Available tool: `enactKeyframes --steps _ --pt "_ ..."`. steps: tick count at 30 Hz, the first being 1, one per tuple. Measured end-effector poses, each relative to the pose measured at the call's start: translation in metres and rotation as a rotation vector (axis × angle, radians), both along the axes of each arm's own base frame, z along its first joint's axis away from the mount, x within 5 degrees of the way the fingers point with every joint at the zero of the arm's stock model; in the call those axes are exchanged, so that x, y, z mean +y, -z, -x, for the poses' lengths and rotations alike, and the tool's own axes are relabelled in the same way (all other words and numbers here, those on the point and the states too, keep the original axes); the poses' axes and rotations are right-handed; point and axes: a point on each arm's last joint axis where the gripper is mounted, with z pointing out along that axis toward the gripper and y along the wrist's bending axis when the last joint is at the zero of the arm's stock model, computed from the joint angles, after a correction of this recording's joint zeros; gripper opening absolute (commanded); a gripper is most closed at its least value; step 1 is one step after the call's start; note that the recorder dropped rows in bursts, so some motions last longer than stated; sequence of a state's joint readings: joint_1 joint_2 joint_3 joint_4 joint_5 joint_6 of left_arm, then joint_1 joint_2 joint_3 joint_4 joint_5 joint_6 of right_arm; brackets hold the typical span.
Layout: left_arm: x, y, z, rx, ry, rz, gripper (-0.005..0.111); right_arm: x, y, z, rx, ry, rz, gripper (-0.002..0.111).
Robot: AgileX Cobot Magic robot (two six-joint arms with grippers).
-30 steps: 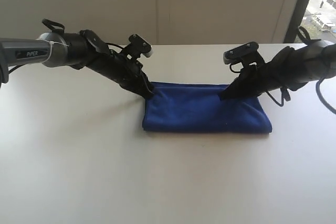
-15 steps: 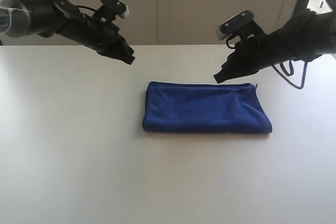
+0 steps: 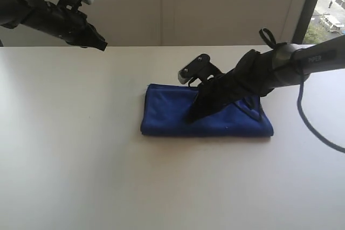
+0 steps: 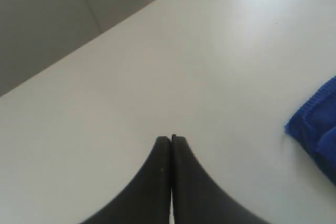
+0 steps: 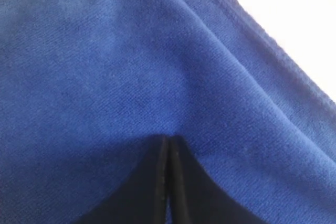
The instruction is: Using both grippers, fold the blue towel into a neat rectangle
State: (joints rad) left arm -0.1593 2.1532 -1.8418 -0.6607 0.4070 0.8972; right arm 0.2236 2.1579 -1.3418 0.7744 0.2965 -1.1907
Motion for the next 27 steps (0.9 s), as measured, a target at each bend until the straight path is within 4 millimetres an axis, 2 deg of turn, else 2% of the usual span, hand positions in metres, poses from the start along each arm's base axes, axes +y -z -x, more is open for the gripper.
enactKeyframes --steps 5,11,17,27 --pt "0.012 0.002 0.001 0.041 0.004 0.003 0.0 0.036 0.002 0.009 -0.014 -0.068 0.002 0.0" --pt "0.019 0.003 0.001 0.064 0.006 0.007 0.0 0.059 0.001 0.016 -0.005 -0.088 -0.021 0.0" --pt "0.022 0.004 0.001 0.07 0.005 0.007 0.0 0.069 -0.001 0.016 0.021 -0.049 -0.069 0.0" --pt "0.022 0.0 0.004 0.082 0.021 0.01 0.0 0.069 -0.009 0.01 0.024 0.026 -0.123 0.0"
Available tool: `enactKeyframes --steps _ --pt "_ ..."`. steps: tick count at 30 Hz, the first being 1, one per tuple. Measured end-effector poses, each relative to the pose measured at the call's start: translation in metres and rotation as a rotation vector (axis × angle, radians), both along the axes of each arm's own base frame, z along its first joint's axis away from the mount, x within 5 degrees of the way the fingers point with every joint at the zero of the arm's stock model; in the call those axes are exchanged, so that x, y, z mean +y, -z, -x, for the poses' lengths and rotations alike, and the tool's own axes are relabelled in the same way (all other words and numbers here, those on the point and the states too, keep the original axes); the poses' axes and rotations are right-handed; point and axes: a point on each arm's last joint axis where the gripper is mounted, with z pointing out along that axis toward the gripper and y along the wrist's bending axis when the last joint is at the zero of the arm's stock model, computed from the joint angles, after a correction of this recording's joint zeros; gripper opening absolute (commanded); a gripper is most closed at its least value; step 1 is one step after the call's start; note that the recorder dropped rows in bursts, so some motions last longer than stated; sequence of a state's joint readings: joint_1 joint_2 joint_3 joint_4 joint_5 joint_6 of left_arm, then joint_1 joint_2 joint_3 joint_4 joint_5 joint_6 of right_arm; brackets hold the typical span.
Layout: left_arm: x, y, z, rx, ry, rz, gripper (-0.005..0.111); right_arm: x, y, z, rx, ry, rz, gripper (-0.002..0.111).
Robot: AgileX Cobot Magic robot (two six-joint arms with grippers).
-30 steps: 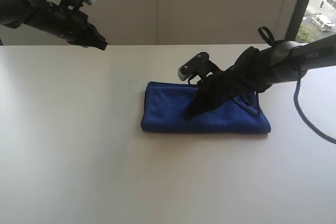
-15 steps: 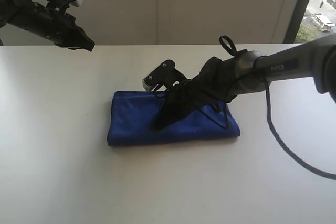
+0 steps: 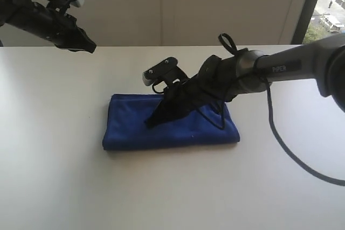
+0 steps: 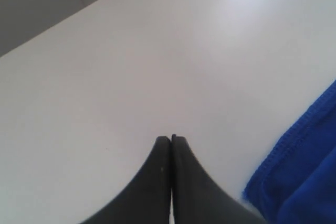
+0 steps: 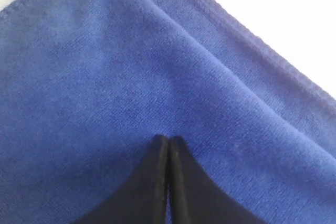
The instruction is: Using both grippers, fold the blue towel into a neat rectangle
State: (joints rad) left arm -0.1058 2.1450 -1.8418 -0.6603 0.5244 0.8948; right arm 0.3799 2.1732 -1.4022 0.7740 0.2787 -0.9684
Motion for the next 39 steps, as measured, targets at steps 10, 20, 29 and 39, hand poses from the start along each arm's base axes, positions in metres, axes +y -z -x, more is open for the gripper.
enactKeyframes --steps 10,20,29,39 --pt "0.021 -0.048 0.027 -0.03 -0.044 0.017 0.0 -0.076 -0.069 -0.01 -0.008 0.248 -0.022 0.0" --pt "0.037 -0.079 0.088 -0.011 -0.102 0.06 0.0 -0.157 -0.149 0.041 0.045 0.383 0.118 0.0" --pt "0.041 -0.129 0.167 -0.102 -0.166 0.112 0.0 -0.163 -0.19 0.113 -0.06 0.398 0.098 0.0" --pt "0.049 -0.114 0.24 -0.092 -0.176 0.02 0.0 -0.166 -0.175 0.146 -0.049 0.417 0.091 0.0"
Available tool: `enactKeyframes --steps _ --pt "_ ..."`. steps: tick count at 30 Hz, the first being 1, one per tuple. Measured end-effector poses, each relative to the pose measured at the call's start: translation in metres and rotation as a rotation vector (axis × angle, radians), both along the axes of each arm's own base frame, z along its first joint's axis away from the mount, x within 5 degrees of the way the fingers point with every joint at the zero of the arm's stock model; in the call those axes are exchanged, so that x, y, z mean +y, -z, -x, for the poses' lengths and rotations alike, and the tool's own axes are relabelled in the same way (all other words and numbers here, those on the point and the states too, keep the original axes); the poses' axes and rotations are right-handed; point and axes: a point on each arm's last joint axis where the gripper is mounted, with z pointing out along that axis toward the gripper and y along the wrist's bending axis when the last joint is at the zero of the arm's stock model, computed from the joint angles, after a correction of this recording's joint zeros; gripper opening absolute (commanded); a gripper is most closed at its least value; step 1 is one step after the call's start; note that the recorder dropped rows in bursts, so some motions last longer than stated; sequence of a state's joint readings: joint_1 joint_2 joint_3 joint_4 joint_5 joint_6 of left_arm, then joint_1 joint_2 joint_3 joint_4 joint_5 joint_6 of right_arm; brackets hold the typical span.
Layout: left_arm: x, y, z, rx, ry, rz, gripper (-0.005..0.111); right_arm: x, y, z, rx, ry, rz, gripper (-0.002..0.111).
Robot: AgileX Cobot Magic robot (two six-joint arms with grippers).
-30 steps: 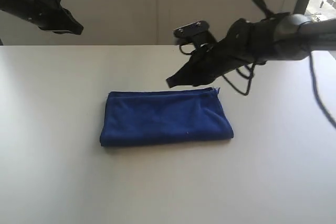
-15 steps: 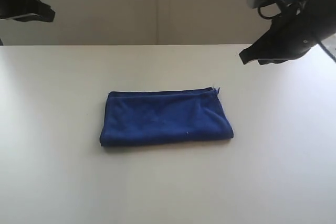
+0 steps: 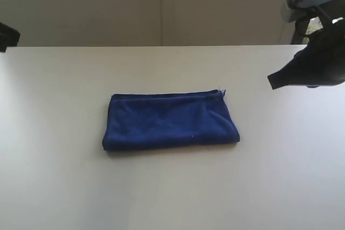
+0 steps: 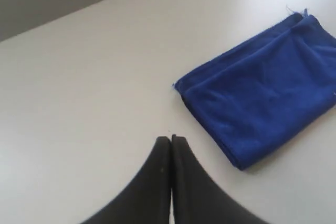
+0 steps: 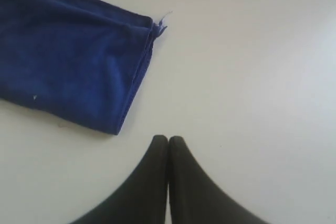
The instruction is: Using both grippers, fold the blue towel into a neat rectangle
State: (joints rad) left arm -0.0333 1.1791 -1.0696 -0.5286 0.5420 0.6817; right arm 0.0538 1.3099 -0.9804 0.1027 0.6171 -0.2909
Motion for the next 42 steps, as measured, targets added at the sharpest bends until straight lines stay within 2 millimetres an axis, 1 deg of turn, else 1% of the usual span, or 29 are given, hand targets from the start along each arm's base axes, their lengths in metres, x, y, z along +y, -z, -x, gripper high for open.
enactKeyframes --steps 3,6,13,16,20,24,27,30,33,38,40,42 --pt "0.002 0.019 0.014 0.015 -0.026 -0.005 0.0 0.0 0.013 0.002 -0.013 0.023 -0.019 0.0" --pt "0.006 0.032 0.032 -0.008 -0.057 -0.015 0.0 -0.001 0.018 0.011 -0.048 0.051 -0.04 0.0" --pt "0.01 0.04 0.095 -0.17 -0.118 0.03 0.0 -0.006 -0.003 0.062 -0.272 0.113 -0.112 0.0" --pt "0.011 0.047 0.118 -0.224 -0.125 0.047 0.0 -0.007 -0.006 0.086 -0.318 0.116 -0.125 0.0" --pt "0.01 0.059 0.14 -0.24 -0.109 0.055 0.0 -0.008 -0.003 0.114 -0.324 0.111 -0.129 0.0" --pt "0.009 0.069 0.148 -0.219 -0.092 0.054 0.0 -0.008 -0.006 0.131 -0.326 0.104 -0.131 0.0" --pt "0.009 0.071 0.149 -0.216 -0.091 0.054 0.0 -0.008 -0.013 0.14 -0.373 0.102 -0.142 0.0" --pt "0.009 0.071 0.149 -0.216 -0.091 0.054 0.0 -0.008 -0.016 0.145 -0.394 0.108 -0.169 0.0" --pt "0.009 0.071 0.149 -0.216 -0.091 0.054 0.0 -0.004 -0.017 0.147 -0.385 0.147 -0.297 0.0" --pt "0.009 0.071 0.149 -0.215 -0.082 0.055 0.0 0.007 -0.021 0.148 -0.317 0.262 -0.653 0.0" --pt "0.007 0.071 0.149 -0.215 -0.068 0.057 0.0 0.009 -0.023 0.149 -0.293 0.296 -0.754 0.0" --pt "0.006 0.071 0.15 -0.215 -0.058 0.058 0.0 0.01 -0.023 0.149 -0.285 0.308 -0.789 0.0"
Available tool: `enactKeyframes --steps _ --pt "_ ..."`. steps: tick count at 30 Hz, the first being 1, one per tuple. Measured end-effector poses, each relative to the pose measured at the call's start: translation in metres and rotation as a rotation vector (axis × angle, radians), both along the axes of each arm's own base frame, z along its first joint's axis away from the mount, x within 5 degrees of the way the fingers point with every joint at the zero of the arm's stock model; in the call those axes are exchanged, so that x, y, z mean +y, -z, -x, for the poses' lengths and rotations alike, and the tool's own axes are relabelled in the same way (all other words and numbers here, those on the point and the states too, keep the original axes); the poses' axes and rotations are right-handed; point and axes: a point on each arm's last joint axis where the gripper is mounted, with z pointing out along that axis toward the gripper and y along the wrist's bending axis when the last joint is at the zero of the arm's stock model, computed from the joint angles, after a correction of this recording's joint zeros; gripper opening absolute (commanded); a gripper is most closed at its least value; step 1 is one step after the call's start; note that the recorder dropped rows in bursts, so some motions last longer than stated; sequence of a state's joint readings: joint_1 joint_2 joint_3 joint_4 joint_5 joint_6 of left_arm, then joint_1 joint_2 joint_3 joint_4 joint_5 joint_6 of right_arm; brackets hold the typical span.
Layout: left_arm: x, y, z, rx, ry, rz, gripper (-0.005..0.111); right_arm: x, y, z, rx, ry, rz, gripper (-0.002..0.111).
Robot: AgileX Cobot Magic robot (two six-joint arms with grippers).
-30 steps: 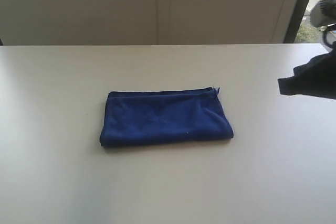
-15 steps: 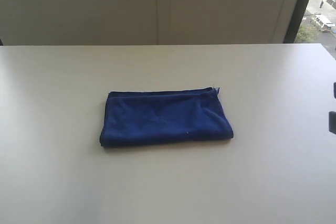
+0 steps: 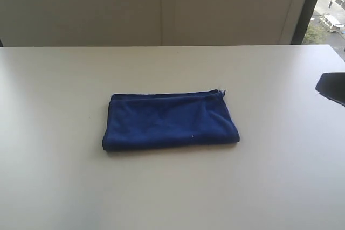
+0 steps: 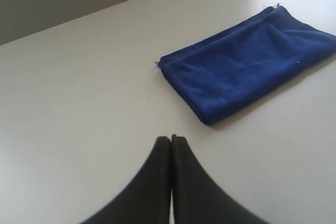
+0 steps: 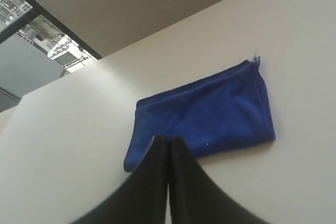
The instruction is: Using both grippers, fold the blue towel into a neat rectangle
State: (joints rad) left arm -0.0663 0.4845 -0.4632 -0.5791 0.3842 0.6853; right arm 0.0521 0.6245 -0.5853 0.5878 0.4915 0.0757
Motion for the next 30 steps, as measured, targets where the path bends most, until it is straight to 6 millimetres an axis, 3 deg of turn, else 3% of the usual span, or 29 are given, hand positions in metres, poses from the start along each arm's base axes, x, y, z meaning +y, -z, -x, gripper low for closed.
enactKeyframes --steps 4,10,21,27,30 --pt "0.0 0.0 0.0 0.0 0.003 0.0 0.0 -0.003 0.0 -0.001 -0.034 -0.008 0.121 0.0" --pt "0.0 0.0 0.0 0.0 0.003 0.0 0.0 -0.014 0.003 -0.002 -0.108 -0.065 0.556 0.0" --pt "-0.001 -0.001 0.003 -0.015 0.011 -0.001 0.0 -0.014 0.003 -0.002 -0.113 -0.072 0.59 0.0" --pt "0.005 0.008 0.04 -0.231 -0.023 0.019 0.0 -0.014 0.003 -0.002 -0.113 -0.072 0.59 0.0" --pt "0.011 0.03 0.054 -0.371 -0.085 0.04 0.0 -0.014 0.003 -0.002 -0.113 -0.072 0.59 0.0"
